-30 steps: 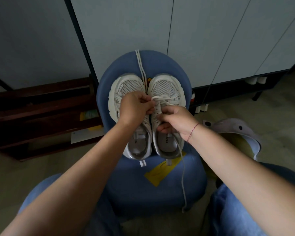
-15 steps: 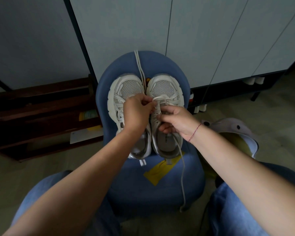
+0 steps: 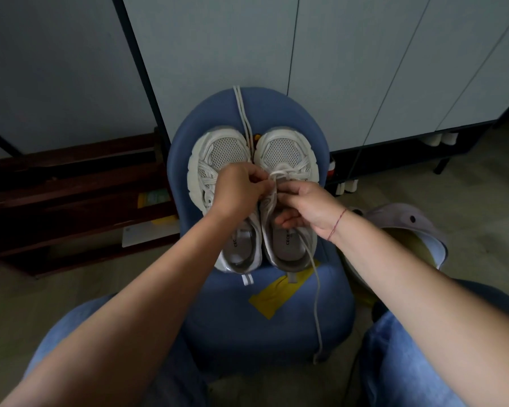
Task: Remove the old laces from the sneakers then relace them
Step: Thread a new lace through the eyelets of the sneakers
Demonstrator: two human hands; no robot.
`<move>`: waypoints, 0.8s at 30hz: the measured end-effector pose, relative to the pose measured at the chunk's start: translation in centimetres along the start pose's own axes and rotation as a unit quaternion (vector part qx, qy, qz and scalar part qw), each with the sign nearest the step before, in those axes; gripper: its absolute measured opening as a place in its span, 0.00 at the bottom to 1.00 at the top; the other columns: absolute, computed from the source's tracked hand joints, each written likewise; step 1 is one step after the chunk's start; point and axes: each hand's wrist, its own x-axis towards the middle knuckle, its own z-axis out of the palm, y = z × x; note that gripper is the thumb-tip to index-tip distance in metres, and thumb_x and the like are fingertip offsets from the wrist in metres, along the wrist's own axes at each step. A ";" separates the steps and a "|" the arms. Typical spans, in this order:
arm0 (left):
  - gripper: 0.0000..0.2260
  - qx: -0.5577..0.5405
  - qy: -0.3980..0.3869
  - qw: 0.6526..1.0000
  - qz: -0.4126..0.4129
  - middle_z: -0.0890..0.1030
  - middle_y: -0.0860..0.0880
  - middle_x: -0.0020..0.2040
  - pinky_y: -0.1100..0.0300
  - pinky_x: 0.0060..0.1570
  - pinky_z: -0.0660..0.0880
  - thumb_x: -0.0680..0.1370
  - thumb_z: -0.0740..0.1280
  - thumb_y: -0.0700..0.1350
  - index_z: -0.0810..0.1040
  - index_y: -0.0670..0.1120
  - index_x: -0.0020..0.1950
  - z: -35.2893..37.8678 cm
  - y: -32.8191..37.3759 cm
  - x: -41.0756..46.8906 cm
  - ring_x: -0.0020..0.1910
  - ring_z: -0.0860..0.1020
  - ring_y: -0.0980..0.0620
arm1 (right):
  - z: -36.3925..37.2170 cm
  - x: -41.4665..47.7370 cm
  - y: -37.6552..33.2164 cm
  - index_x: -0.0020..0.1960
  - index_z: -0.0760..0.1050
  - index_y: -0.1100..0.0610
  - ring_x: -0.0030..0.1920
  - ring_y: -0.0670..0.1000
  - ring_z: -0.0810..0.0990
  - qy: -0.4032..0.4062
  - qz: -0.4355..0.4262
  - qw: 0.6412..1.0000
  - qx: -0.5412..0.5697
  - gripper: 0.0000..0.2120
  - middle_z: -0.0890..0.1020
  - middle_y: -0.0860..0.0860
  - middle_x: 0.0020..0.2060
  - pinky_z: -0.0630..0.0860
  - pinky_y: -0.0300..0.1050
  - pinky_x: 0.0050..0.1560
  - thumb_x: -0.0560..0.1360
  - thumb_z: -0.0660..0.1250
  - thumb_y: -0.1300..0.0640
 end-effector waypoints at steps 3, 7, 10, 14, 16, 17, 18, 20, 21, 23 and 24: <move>0.07 0.025 -0.016 0.999 0.027 0.79 0.55 0.36 0.69 0.39 0.73 0.73 0.76 0.47 0.79 0.47 0.44 0.1 0.1 -0.3 0.36 0.76 0.60 | 0.3 0.4 0.4 0.54 0.74 0.57 0.22 0.45 0.78 0.043 0.003 0.999 0.021 0.08 0.81 0.48 0.24 0.73 0.35 0.21 0.81 0.58 0.64; 0.21 0.065 -0.072 0.995 0.025 0.79 0.52 0.42 0.66 0.42 0.74 0.68 0.80 0.51 0.74 0.46 0.52 -0.1 0.0 -0.7 0.41 0.77 0.58 | 0.8 0.8 0.6 0.44 0.75 0.60 0.19 0.46 0.76 0.089 0.011 0.995 0.044 0.12 0.78 0.50 0.20 0.73 0.36 0.19 0.79 0.55 0.70; 0.21 0.052 -0.089 0.995 0.018 0.79 0.54 0.43 0.65 0.44 0.76 0.68 0.80 0.47 0.73 0.47 0.54 -0.8 -0.2 -0.6 0.42 0.78 0.57 | 1.0 0.8 0.6 0.47 0.74 0.63 0.20 0.46 0.77 0.078 -0.001 0.996 0.043 0.07 0.79 0.52 0.23 0.74 0.37 0.20 0.79 0.58 0.69; 0.15 0.044 -0.078 0.996 0.021 0.81 0.51 0.42 0.70 0.43 0.76 0.71 0.77 0.41 0.78 0.42 0.55 -1.3 -0.1 -0.4 0.41 0.80 0.58 | 0.9 -0.1 0.9 0.46 0.75 0.64 0.23 0.46 0.79 0.072 -0.036 0.996 -0.034 0.06 0.79 0.56 0.31 0.75 0.36 0.23 0.79 0.61 0.65; 0.11 0.046 -0.068 0.996 0.023 0.81 0.51 0.42 0.74 0.40 0.74 0.73 0.75 0.39 0.80 0.41 0.53 -1.4 -0.2 -0.4 0.38 0.78 0.61 | 0.7 -1.0 1.2 0.41 0.75 0.59 0.23 0.46 0.79 0.079 -0.073 0.986 -0.127 0.10 0.80 0.56 0.31 0.74 0.37 0.24 0.79 0.61 0.65; 0.10 0.047 -0.062 0.997 0.023 0.82 0.50 0.42 0.75 0.39 0.73 0.73 0.75 0.39 0.81 0.41 0.53 -1.4 -0.2 -0.4 0.38 0.77 0.62 | 0.6 -1.7 1.3 0.40 0.74 0.57 0.23 0.46 0.79 0.084 -0.086 0.977 -0.175 0.11 0.80 0.56 0.31 0.74 0.37 0.24 0.79 0.61 0.65; 0.09 0.046 -0.057 0.997 0.022 0.82 0.49 0.43 0.75 0.39 0.73 0.74 0.74 0.39 0.82 0.41 0.53 -1.4 -0.3 -0.4 0.38 0.77 0.61 | 0.5 -2.6 1.5 0.39 0.74 0.56 0.23 0.46 0.78 0.087 -0.091 0.968 -0.216 0.11 0.80 0.55 0.31 0.73 0.37 0.24 0.79 0.61 0.65; 0.09 0.042 -0.050 0.998 0.020 0.83 0.47 0.45 0.75 0.40 0.72 0.74 0.74 0.40 0.83 0.41 0.54 -1.3 -0.5 -0.4 0.40 0.79 0.58 | 0.7 -4.8 2.2 0.38 0.74 0.56 0.23 0.47 0.77 0.084 -0.088 0.955 -0.271 0.11 0.80 0.53 0.29 0.73 0.37 0.24 0.78 0.61 0.64; 0.09 0.039 -0.046 0.998 0.019 0.84 0.47 0.45 0.76 0.40 0.72 0.74 0.74 0.40 0.84 0.41 0.54 -1.2 -0.5 -0.5 0.41 0.79 0.57 | 1.0 -6.1 2.7 0.38 0.75 0.56 0.24 0.46 0.77 0.081 -0.080 0.949 -0.295 0.11 0.80 0.52 0.29 0.73 0.37 0.25 0.78 0.61 0.64; 0.08 0.033 -0.040 0.998 0.019 0.84 0.49 0.44 0.78 0.39 0.71 0.75 0.74 0.42 0.84 0.41 0.53 -1.1 -0.5 -0.7 0.39 0.78 0.61 | 1.9 -8.9 4.2 0.39 0.75 0.55 0.24 0.44 0.77 0.073 -0.063 0.939 -0.329 0.10 0.80 0.50 0.29 0.73 0.36 0.27 0.78 0.61 0.62; 0.08 0.033 -0.037 0.999 0.020 0.83 0.50 0.43 0.78 0.38 0.71 0.75 0.74 0.42 0.85 0.41 0.52 -1.1 -0.4 -0.8 0.37 0.77 0.63 | 2.4 -10.1 5.1 0.39 0.75 0.53 0.24 0.43 0.76 0.071 -0.054 0.941 -0.328 0.10 0.80 0.50 0.29 0.72 0.35 0.26 0.78 0.61 0.61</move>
